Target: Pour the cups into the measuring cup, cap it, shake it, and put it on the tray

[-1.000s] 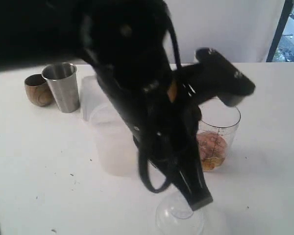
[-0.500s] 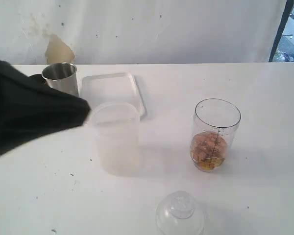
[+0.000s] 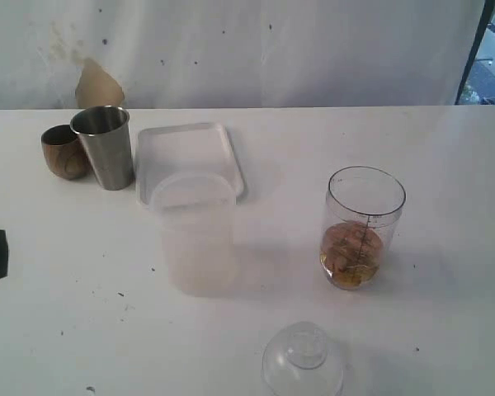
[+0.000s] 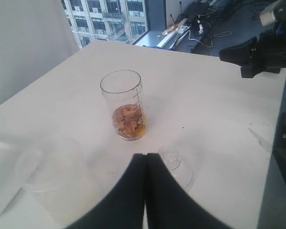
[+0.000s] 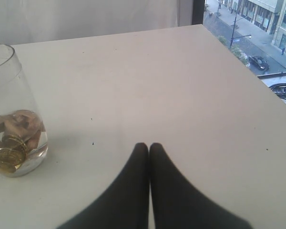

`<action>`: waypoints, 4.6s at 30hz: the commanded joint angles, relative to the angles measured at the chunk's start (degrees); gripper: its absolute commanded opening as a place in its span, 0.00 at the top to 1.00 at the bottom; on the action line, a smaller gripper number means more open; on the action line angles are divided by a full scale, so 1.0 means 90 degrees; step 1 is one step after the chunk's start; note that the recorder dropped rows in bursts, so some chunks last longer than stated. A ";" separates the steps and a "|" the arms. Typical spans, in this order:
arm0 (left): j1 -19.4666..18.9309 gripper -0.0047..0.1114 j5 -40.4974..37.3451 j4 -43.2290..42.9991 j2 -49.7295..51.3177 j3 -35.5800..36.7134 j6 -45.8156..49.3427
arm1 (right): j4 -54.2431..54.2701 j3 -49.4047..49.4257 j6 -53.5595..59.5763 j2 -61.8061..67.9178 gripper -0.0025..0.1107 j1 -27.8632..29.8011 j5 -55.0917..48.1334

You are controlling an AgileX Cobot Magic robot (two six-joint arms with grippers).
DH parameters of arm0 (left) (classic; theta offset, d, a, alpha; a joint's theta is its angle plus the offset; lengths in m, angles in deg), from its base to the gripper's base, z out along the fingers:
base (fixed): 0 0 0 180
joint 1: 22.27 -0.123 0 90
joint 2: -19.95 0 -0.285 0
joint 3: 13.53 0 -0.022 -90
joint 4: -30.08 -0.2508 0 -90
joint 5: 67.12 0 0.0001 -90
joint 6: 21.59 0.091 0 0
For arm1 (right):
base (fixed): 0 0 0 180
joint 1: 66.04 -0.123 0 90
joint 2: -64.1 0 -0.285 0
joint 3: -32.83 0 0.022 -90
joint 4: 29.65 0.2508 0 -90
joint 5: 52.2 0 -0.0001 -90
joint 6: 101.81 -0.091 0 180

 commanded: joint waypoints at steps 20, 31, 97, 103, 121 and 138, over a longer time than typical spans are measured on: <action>-0.5700 0.96 0.5503 0.0223 -0.0724 0.3817 -0.0208 | -0.0022 0.0009 -0.0028 -0.0031 0.98 -0.0001 0.0034; -0.7415 0.96 0.3446 0.0226 -0.2886 0.4276 -0.0515 | -0.0022 0.0009 -0.0028 -0.0031 0.98 -0.0001 0.0034; -0.7276 0.96 0.2113 0.0201 -0.3516 0.4276 -0.0490 | -0.1438 -0.4740 -0.0010 0.3232 0.65 -0.0002 0.1810; -0.7276 0.96 0.2113 0.0201 -0.3516 0.4276 -0.0490 | -0.1400 -0.6713 0.0784 0.5202 0.54 -0.0002 -0.1900; -0.7276 0.96 0.2113 0.0201 -0.3516 0.4276 -0.0490 | 0.3089 -0.7058 0.3578 0.7024 0.57 -0.2233 -0.4919; -0.7276 0.96 0.2113 0.0201 -0.3516 0.4276 -0.0490 | 0.1234 -0.6195 0.1805 0.9108 0.48 -0.5460 -0.3512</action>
